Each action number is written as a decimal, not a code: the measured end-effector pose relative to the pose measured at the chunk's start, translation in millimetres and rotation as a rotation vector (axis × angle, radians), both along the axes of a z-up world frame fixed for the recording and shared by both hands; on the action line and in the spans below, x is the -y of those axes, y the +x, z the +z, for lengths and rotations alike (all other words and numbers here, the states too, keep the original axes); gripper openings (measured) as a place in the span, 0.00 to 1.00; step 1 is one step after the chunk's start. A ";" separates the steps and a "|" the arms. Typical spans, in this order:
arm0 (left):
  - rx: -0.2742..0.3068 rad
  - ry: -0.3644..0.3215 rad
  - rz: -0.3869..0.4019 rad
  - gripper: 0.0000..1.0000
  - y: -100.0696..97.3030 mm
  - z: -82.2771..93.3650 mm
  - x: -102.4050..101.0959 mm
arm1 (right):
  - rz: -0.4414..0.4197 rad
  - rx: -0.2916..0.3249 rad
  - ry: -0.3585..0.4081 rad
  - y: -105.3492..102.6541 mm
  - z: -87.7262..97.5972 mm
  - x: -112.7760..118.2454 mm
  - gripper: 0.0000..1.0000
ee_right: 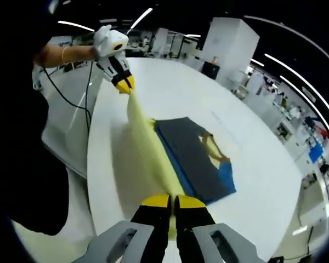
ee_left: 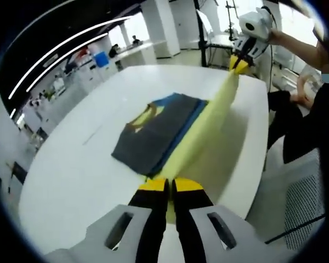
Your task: Fold the garment on the visible template until the final outline fits inside the template.
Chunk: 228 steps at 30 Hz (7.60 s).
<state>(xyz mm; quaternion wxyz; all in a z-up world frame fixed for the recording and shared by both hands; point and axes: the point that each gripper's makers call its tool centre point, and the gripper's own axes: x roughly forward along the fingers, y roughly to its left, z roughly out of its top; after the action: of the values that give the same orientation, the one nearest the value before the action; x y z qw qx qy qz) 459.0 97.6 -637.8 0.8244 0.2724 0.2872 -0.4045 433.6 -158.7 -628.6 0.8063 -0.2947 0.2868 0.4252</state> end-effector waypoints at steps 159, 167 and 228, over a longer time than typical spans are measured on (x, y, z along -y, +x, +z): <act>-0.079 -0.381 0.516 0.34 232.3 -80.7 -31.0 | -0.719 -0.246 0.381 219.9 -91.4 48.9 0.47; -0.132 -0.409 0.429 0.49 191.1 -70.5 -28.7 | -0.625 -0.303 0.393 186.2 -80.3 30.0 0.58; -0.237 -0.511 0.385 0.01 82.0 -113.0 -27.9 | -0.681 -0.350 0.430 78.8 -137.4 47.7 0.08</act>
<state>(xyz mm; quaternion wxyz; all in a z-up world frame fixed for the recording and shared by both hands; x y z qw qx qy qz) 541.0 125.6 -750.8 0.8882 -0.0509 0.3165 -0.3293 512.3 -206.4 -766.0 0.8828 0.0676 0.4049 0.2284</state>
